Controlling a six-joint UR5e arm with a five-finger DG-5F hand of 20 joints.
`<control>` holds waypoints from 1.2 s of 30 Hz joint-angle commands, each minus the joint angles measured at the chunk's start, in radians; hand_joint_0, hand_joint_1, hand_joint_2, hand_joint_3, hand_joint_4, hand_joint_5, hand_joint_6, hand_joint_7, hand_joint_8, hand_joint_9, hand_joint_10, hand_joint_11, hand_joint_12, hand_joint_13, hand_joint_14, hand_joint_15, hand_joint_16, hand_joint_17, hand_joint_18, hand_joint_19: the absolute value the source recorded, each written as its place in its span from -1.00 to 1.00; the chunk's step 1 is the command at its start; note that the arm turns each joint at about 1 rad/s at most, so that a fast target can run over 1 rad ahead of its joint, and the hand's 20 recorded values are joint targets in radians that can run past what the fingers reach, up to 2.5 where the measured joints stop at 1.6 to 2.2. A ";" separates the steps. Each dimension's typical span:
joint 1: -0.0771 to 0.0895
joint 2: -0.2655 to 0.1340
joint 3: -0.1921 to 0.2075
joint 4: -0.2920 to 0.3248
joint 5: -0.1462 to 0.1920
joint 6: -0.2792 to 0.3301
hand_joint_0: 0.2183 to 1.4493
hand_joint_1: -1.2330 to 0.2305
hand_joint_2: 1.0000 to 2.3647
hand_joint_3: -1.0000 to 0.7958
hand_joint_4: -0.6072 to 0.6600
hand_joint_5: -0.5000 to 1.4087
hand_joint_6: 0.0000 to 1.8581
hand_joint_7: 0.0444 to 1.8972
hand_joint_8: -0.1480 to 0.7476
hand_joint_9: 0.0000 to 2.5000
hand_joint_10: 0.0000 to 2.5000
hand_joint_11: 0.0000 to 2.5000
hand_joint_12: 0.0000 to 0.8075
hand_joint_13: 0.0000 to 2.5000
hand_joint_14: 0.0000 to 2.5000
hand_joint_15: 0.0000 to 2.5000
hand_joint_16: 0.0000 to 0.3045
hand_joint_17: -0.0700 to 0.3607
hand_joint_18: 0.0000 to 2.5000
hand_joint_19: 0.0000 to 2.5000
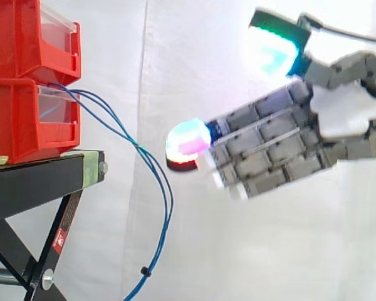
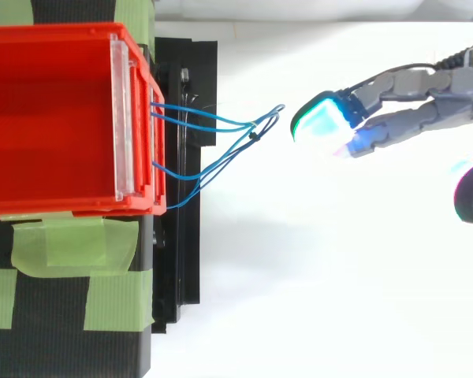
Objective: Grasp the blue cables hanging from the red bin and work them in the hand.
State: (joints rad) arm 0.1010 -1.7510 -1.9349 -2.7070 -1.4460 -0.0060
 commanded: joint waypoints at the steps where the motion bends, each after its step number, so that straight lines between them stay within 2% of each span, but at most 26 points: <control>1: 0.006 -0.028 -0.039 0.089 -0.001 0.004 0.05 -0.06 -0.99 -0.85 0.40 -0.61 -0.99 -0.33 0.06 -0.67 -1.00 -0.95 -0.19 -0.74 -1.00 -0.87 -0.75 -0.28 -0.85 -0.97; 2: 0.011 -0.027 -0.049 0.141 0.006 -0.002 0.05 -0.06 -0.99 -0.86 0.40 -0.61 -0.99 -0.33 0.06 -0.67 -1.00 -0.95 -0.19 -0.74 -1.00 -0.88 -0.75 -0.28 -0.85 -0.98; 7: 0.013 -0.028 -0.049 0.165 0.012 -0.011 0.05 -0.06 -0.99 -0.86 0.40 -0.61 -0.99 -0.33 0.06 -0.66 -1.00 -0.95 -0.19 -0.74 -1.00 -0.88 -0.75 -0.28 -0.85 -0.98; 9: 0.008 -0.028 -0.049 0.187 0.044 -0.012 0.05 -0.06 -0.99 -0.85 0.40 -0.61 -0.99 -0.33 0.06 -0.66 -1.00 -0.96 -0.19 -0.74 -1.00 -0.87 -0.75 -0.28 -0.85 -0.98; 10: 0.006 -0.028 -0.050 0.197 0.075 -0.014 0.05 -0.06 -0.99 -0.85 0.40 -0.61 -0.99 -0.33 0.07 -0.65 -1.00 -0.95 -0.19 -0.74 -1.00 -0.88 -0.75 -0.28 -0.85 -0.98; 12: 0.005 -0.028 -0.050 0.199 0.111 -0.014 0.05 -0.06 -0.99 -0.86 0.40 -0.61 -0.99 -0.33 0.06 -0.65 -1.00 -0.96 -0.19 -0.74 -1.00 -0.88 -0.75 -0.28 -0.85 -0.97; 15: 0.002 -0.038 -0.050 0.202 0.121 -0.026 0.05 -0.06 -0.99 -0.86 0.40 -0.61 -0.99 -0.33 0.07 -0.65 -1.00 -0.95 -0.19 -0.73 -1.00 -0.88 -0.75 -0.28 -0.85 -0.97; 18: -0.004 -0.042 -0.050 0.207 0.121 -0.075 0.05 -0.06 -0.99 -0.85 0.40 -0.61 -0.99 -0.33 0.07 -0.65 -1.00 -0.95 -0.19 -0.73 -1.00 -0.87 -0.75 -0.28 -0.85 -0.97; 20: -0.015 -0.042 -0.050 0.213 0.121 -0.109 0.05 -0.06 -0.99 -0.85 0.40 -0.61 -0.99 -0.33 0.07 -0.65 -1.00 -0.95 -0.19 -0.73 -1.00 -0.88 -0.75 -0.28 -0.85 -0.97; 23: -0.024 -0.042 -0.050 0.219 0.121 -0.120 0.05 -0.06 -0.99 -0.85 0.40 -0.60 -0.99 -0.33 0.06 -0.64 -1.00 -0.95 -0.19 -0.73 -1.00 -0.88 -0.75 -0.28 -0.85 -0.97; 25: -0.027 -0.056 -0.050 0.230 0.124 -0.121 0.05 -0.06 -0.99 -0.85 0.40 -0.60 -0.99 -0.33 0.06 -0.64 -1.00 -0.96 -0.19 -0.74 -1.00 -0.89 -0.76 -0.29 -0.85 -0.98; 27: -0.035 -0.097 -0.050 0.254 0.136 -0.108 0.05 -0.06 -0.99 -0.85 0.40 -0.60 -0.99 -0.33 0.06 -0.64 -1.00 -0.95 -0.21 -0.75 -1.00 -0.89 -0.76 -0.29 -0.85 -0.98; 28: -0.037 -0.116 -0.050 0.276 0.139 -0.100 0.05 -0.06 -0.99 -0.85 0.40 -0.60 -0.99 -0.33 0.06 -0.64 -1.00 -0.96 -0.21 -0.75 -1.00 -0.89 -0.76 -0.29 -0.85 -0.99; 29: -0.037 -0.130 -0.050 0.329 0.148 -0.094 0.05 -0.06 -0.99 -0.85 0.40 -0.60 -0.99 -0.33 0.06 -0.64 -1.00 -0.95 -0.21 -0.75 -1.00 -0.89 -0.76 -0.29 -0.85 -0.98; 31: -0.037 -0.134 -0.050 0.371 0.159 -0.092 0.05 -0.06 -0.99 -0.85 0.40 -0.60 -0.99 -0.33 0.06 -0.64 -1.00 -0.95 -0.21 -0.75 -1.00 -0.89 -0.76 -0.29 -0.86 -0.99; 32: -0.037 -0.134 -0.050 0.398 0.176 -0.094 0.05 -0.06 -0.99 -0.86 0.40 -0.60 -0.99 -0.33 0.06 -0.64 -1.00 -0.95 -0.21 -0.75 -1.00 -0.89 -0.76 -0.29 -0.86 -0.98; 33: -0.037 -0.134 -0.050 0.398 0.176 -0.094 0.05 -0.06 -0.99 -0.86 0.40 -0.60 -0.99 -0.33 0.06 -0.64 -1.00 -0.95 -0.21 -0.75 -1.00 -0.89 -0.76 -0.29 -0.86 -0.98; 34: -0.037 -0.136 -0.050 0.408 0.207 -0.097 0.05 -0.06 -0.99 -0.86 0.40 -0.60 -0.99 -0.33 0.06 -0.64 -1.00 -0.95 -0.21 -0.75 -1.00 -0.89 -0.76 -0.29 -0.86 -0.98; 36: -0.037 -0.136 -0.050 0.386 0.240 -0.097 0.05 -0.06 -0.99 -0.85 0.40 -0.60 -0.99 -0.33 0.06 -0.64 -1.00 -0.95 -0.21 -0.75 -1.00 -0.89 -0.76 -0.29 -0.86 -0.98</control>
State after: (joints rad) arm 0.0648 -1.8828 -1.9849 -2.3299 -1.2530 -0.1020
